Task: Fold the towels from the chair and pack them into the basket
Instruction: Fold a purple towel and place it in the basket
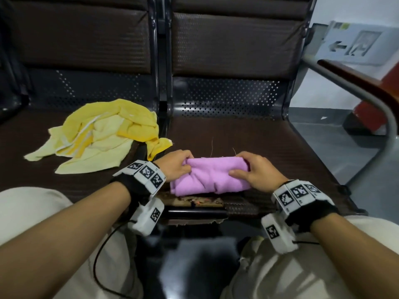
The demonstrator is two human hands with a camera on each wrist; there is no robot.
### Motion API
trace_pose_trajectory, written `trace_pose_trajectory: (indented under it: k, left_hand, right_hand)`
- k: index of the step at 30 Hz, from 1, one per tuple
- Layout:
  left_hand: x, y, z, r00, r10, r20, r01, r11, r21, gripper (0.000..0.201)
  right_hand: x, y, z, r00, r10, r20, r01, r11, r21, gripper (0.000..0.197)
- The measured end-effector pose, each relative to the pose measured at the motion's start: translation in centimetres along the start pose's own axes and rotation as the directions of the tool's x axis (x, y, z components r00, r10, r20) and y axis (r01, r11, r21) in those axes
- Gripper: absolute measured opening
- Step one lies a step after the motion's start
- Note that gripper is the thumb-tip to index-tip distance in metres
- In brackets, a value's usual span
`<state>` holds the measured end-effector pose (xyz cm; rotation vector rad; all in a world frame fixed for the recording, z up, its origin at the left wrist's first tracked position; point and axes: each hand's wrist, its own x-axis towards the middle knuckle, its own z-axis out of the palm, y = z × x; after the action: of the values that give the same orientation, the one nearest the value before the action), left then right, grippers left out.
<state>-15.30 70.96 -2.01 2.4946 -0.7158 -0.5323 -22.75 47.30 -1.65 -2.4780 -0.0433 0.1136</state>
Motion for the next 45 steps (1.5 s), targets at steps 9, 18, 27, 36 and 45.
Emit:
trace_pose_trajectory:
  k: [9,18,27,36,45]
  left_hand:
    - [3.2,-2.6,0.0,0.994,-0.075,0.075,0.076,0.997,-0.007,0.023]
    - [1.1,-0.4,-1.0,0.947,-0.145,0.288,0.025,0.923,0.383,0.066]
    - [-2.4,8.4,-3.2,0.919,0.334,0.210,-0.277,0.925,-0.260,0.054]
    - [-4.3,21.4,-2.5,0.903,0.429,0.015,-0.425,0.898,-0.115,0.008]
    - [-0.3,36.6,7.9,0.816,0.541,0.204,-0.576,0.788,0.217,0.036]
  right_hand:
    - [4.8,1.7,1.4,0.918,0.392,0.064,-0.371,0.903,-0.215,0.052]
    - [3.7,-1.7,1.9,0.923,0.314,0.222,-0.366,0.895,0.255,0.040]
    - [-5.9,-7.3,-6.4,0.993,-0.089,-0.075,0.112,0.905,0.411,0.027]
    - [-16.7,-2.8,-16.9,0.856,0.052,-0.514,0.175,0.907,0.382,0.018]
    - [-29.0,9.2,-17.8,0.573,0.440,-0.692,0.053,0.822,0.567,0.022]
